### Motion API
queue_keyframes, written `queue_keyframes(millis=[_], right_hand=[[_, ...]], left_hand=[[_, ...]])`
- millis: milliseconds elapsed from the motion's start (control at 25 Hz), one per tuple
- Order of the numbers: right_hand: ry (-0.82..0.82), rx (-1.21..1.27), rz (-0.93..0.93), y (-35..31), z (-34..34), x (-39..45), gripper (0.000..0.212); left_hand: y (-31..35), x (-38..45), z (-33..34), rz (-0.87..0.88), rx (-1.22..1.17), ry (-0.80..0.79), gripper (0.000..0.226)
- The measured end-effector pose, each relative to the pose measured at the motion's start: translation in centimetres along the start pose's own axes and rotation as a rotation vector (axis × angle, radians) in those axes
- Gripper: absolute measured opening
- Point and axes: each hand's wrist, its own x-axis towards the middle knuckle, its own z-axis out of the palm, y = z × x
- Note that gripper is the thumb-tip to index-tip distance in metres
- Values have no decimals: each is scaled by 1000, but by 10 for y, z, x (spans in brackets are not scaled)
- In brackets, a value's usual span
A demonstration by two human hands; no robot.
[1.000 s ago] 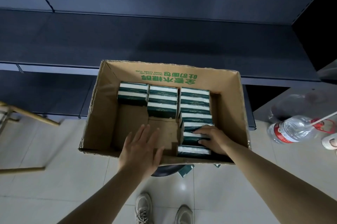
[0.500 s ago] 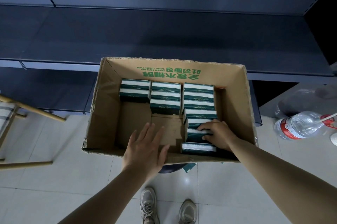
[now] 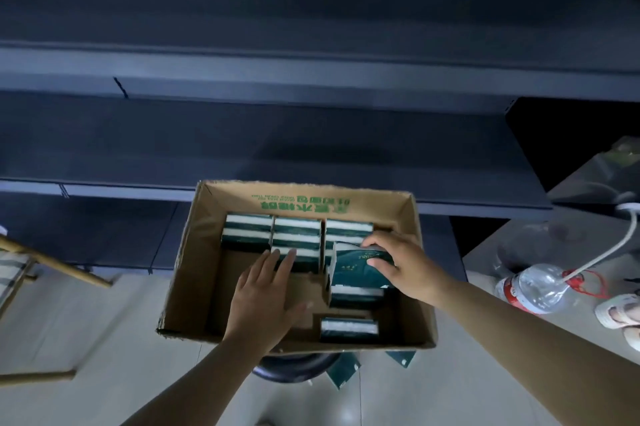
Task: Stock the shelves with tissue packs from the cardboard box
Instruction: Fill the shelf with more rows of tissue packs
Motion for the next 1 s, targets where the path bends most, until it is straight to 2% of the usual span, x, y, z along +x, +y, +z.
queue_keyframes(millis=[80,200,320,520,720,840,1000], right_hand=[[57,15,-41,-24,-44,4,21],[166,20,-84,-66,-116,9,20],[251,9,-180,-107,-184,13,21],[427,-68,-364,-187,-298,21,21],[595,-44,-434,-250,-385,46,21],[666,54,-403,-270,-415,76,22],[689,1,-302,-278,-429,141,19]], left_hand=[[16,23,-40,-6,-6,37,90],[36,52,-105,50,7,229,97],[50,77,-172,73,35,354,103],[69,118,-307,177,28,672,100],[65,161,-414,243,42,919,97],[39,191,-449,224,59,989,96],[-1,236,-481,146,121,961,90]])
